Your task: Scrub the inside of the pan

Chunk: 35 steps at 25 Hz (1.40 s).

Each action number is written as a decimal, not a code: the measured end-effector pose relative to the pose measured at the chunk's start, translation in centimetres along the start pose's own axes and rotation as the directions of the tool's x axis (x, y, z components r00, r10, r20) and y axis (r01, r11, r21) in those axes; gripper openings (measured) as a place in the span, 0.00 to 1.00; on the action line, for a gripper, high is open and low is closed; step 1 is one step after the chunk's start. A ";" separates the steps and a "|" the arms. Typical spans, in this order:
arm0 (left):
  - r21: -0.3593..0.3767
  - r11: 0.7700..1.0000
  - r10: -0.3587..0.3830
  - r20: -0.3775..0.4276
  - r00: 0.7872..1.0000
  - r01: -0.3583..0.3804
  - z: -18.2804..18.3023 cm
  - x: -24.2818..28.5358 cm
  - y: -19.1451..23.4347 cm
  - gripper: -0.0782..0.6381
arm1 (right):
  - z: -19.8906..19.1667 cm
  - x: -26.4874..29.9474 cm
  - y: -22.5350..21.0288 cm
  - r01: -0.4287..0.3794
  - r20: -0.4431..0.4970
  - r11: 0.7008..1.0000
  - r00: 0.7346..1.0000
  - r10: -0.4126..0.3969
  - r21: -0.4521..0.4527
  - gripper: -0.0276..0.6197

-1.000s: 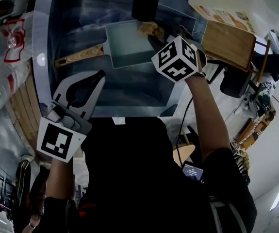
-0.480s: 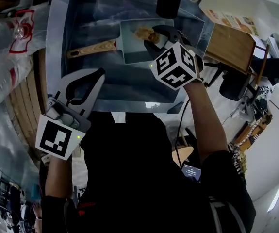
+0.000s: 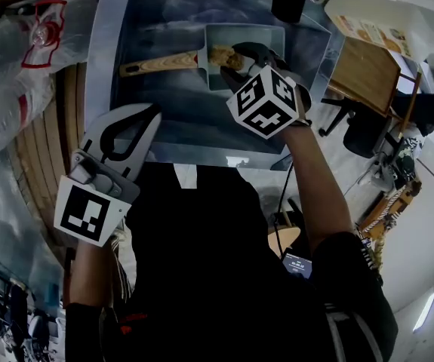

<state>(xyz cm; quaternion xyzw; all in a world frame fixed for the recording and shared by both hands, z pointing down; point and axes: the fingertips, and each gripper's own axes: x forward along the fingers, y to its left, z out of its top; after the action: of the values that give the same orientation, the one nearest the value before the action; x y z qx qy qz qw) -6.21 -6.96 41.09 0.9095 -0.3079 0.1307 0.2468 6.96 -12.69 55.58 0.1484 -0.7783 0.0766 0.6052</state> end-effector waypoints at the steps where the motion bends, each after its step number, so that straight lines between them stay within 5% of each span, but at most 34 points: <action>1: -0.003 1.000 0.002 -0.001 1.000 -0.002 -0.1 -0.1 0.0 0.14 | 0.1 0.1 0.1 0.003 -0.003 1.000 1.000 -0.003 -0.005 0.34; 23: 0.021 0.999 -0.039 -0.012 0.999 0.039 0.7 3.7 -2.6 0.14 | -5.2 -1.0 -2.5 0.030 -0.071 0.999 0.997 -0.030 -0.014 0.33; 35: 0.033 0.998 -0.049 -0.017 0.999 0.050 1.8 5.7 -3.9 0.14 | -8.4 -1.6 -4.6 0.050 -0.186 0.994 0.980 -0.066 -0.094 0.34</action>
<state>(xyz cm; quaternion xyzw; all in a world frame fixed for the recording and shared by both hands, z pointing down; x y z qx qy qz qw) 0.81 -8.03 40.35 0.9198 -0.2811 0.1370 0.2371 16.52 -14.29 55.85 0.1362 -0.7152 0.0381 0.6844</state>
